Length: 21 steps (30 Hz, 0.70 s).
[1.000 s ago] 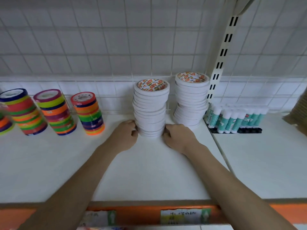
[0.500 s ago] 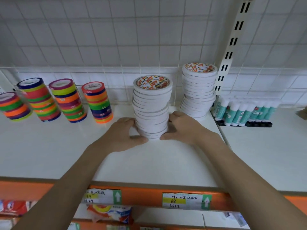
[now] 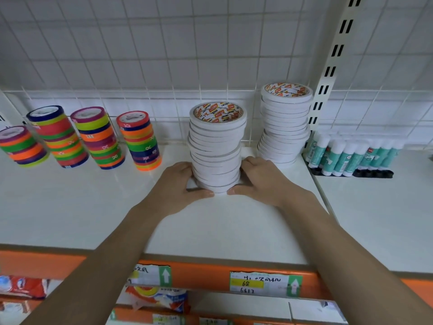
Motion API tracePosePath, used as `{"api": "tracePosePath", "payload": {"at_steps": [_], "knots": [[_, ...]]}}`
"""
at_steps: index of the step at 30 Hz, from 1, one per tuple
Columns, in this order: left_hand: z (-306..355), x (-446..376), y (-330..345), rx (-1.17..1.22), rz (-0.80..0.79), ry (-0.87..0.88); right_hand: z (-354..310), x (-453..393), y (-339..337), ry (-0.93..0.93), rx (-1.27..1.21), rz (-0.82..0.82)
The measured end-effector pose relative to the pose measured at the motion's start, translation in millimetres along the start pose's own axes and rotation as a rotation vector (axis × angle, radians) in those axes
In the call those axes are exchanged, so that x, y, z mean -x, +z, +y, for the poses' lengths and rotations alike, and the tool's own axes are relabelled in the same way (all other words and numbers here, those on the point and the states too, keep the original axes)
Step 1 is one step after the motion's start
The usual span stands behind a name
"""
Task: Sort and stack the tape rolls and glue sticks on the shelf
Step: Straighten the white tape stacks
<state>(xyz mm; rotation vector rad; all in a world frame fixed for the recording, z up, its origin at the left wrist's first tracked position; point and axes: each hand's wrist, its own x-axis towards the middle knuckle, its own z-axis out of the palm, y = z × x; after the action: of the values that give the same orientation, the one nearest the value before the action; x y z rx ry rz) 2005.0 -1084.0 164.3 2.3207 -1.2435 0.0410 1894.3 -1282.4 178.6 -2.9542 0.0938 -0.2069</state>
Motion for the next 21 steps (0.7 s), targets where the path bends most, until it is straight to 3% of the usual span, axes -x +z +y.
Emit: {"api": "tracePosePath", "payload": {"at_steps": [5,13,21], "knots": [[-0.7,0.7,0.3,-0.034,0.019,0.041,0.7,1.0,1.2,0.014,-0.116,0.0],[-1.5,-1.6,5.7,0.09,0.039,-0.122,-3.4,1.2,-1.8,0.105,-0.284,-0.078],[-3.4,-8.5,10.7,0.136,0.02,-0.106,-3.8,-1.9,5.2,0.035,-0.152,0.086]]}}
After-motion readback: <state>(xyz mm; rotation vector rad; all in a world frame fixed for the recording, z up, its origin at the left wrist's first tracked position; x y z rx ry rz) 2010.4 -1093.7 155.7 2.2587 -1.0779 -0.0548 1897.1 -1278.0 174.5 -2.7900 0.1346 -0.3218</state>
